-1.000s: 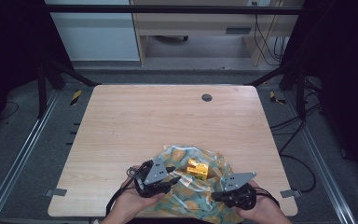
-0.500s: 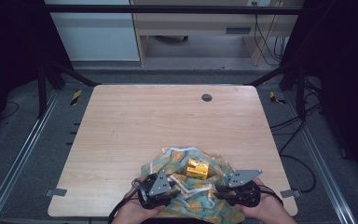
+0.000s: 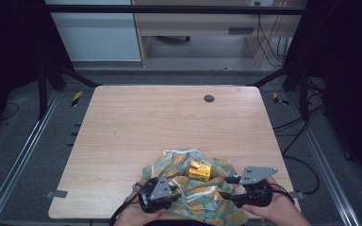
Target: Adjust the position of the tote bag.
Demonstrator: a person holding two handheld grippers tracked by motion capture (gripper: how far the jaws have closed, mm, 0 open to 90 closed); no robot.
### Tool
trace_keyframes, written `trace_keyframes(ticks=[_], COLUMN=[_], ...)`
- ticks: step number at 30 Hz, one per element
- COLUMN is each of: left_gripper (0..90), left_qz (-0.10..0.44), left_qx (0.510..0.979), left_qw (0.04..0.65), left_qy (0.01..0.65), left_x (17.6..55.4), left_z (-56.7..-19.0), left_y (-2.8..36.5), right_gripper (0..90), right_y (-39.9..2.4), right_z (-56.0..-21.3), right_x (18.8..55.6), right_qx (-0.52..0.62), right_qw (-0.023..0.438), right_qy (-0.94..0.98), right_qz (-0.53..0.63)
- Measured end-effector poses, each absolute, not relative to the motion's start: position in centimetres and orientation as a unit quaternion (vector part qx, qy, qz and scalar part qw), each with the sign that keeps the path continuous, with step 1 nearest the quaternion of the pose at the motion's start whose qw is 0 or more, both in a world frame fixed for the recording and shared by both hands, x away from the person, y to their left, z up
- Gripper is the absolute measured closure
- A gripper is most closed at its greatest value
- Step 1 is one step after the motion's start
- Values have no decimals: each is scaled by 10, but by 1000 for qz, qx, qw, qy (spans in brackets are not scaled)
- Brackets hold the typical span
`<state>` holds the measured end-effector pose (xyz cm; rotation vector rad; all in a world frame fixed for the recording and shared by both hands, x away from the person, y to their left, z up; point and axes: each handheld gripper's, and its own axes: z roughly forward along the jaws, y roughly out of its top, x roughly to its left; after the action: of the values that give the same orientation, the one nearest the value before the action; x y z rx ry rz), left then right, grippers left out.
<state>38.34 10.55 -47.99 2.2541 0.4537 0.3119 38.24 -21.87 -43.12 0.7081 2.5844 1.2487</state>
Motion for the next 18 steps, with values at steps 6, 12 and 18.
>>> trace_keyframes(ticks=[6, 12, 18], left_gripper=[698, 698, 697], left_qz=[124, 129, 132], left_qx=[895, 897, 898], left_qw=[390, 386, 384], left_qy=[178, 174, 170], left_x=[382, 380, 377], left_z=[-483, -485, -486], left_y=[105, 103, 103], right_gripper=[397, 352, 347], right_y=[-222, -223, -220], right_z=[-416, -402, -403], right_x=[387, 397, 414], right_qx=[235, 241, 258], right_qw=[113, 132, 145], right_qy=[867, 861, 856], right_qz=[426, 429, 423])
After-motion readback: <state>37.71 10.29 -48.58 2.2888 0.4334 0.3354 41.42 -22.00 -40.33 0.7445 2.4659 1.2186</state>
